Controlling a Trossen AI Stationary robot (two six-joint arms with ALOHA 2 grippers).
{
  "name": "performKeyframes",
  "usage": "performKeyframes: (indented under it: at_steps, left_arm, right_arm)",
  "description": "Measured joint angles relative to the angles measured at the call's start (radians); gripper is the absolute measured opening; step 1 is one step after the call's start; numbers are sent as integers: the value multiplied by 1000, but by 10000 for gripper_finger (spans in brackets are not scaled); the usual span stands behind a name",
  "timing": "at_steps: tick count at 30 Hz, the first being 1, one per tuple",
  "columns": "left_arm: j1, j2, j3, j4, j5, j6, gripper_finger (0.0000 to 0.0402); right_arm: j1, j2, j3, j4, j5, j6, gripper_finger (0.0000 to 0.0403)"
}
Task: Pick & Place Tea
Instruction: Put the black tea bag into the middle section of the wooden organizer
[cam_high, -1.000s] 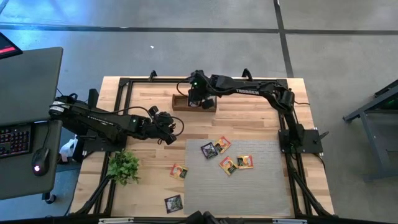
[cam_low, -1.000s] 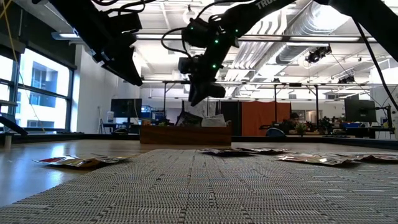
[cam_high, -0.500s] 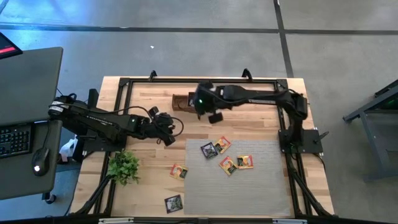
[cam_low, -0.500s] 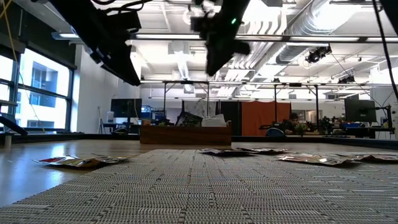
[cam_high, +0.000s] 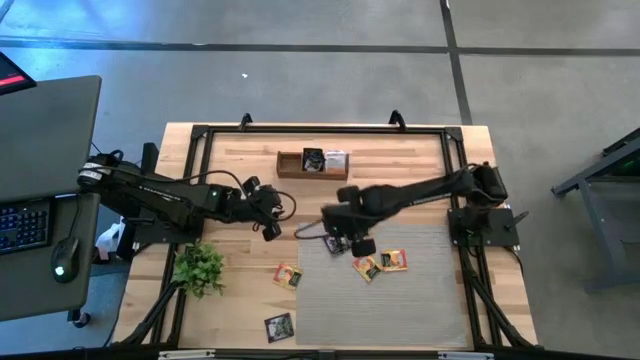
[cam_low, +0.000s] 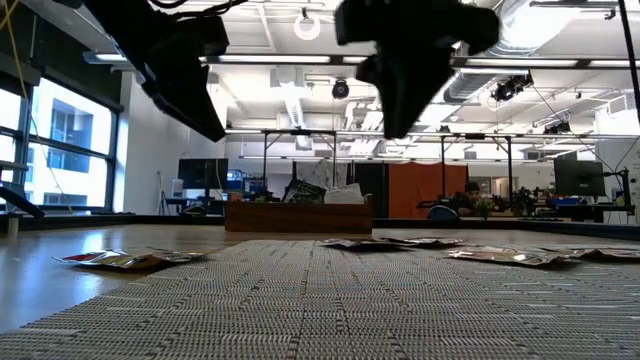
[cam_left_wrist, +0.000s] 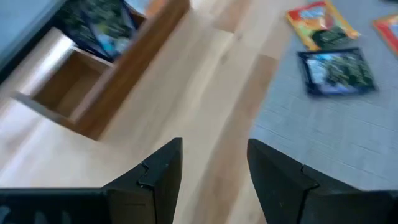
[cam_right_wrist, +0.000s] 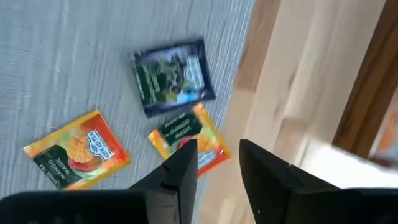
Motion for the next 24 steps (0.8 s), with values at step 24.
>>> performKeyframes:
  at_steps: [24]
  left_arm:
    - [0,0,0,11,92,11,177]
  right_arm:
    - [153,-72,-696,1011,100,-35,119]
